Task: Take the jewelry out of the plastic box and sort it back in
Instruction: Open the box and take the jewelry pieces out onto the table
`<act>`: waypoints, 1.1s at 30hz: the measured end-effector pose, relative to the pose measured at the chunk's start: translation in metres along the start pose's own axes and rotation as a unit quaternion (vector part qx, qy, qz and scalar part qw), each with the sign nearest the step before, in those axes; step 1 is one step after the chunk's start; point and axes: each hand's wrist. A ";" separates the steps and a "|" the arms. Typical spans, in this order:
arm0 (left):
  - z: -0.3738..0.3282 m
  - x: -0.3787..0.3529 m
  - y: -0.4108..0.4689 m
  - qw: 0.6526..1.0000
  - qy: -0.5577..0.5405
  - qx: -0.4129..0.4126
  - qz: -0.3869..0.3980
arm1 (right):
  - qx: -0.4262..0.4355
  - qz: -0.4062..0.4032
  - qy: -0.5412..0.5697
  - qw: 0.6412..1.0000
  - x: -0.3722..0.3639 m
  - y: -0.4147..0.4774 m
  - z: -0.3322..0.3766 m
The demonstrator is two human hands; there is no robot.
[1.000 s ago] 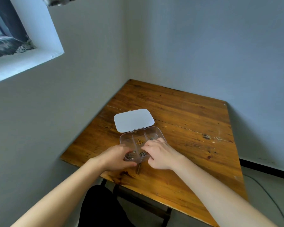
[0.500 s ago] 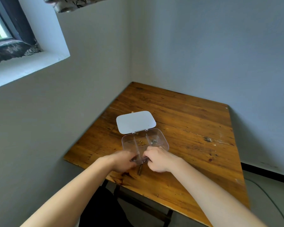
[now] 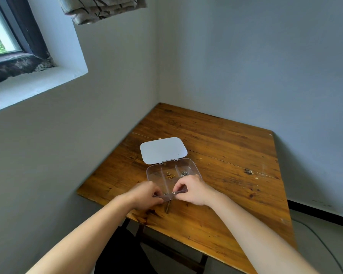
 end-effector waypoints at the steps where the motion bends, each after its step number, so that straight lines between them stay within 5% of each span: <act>1: 0.000 0.000 0.000 1.000 -0.003 0.003 -0.003 | 0.001 -0.003 0.012 1.000 0.001 -0.002 0.000; 8: 0.000 0.002 -0.010 0.994 -0.020 0.015 -0.109 | 0.006 -0.083 0.179 0.980 0.004 -0.015 0.005; 13: -0.009 0.016 -0.029 0.980 -0.109 -0.026 -0.163 | 0.009 -0.156 0.380 0.912 0.015 -0.028 0.009; 18: -0.027 0.036 -0.037 0.926 -0.280 -0.086 -0.237 | 0.025 -0.201 0.499 0.843 0.030 -0.045 0.015; 23: -0.051 0.055 -0.038 0.830 -0.465 -0.163 -0.260 | 0.029 -0.244 0.551 0.797 0.041 -0.050 0.019; 33: -0.150 0.096 -0.036 0.758 -0.513 -0.303 -0.267 | 0.069 -0.360 0.577 0.730 0.088 -0.117 -0.010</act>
Point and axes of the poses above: each hand's wrist, its own y-axis towards the middle knuckle, its own x-axis out of the back of the hand, z = x × y, and after that the axes turned 12 degrees about z, right-handed
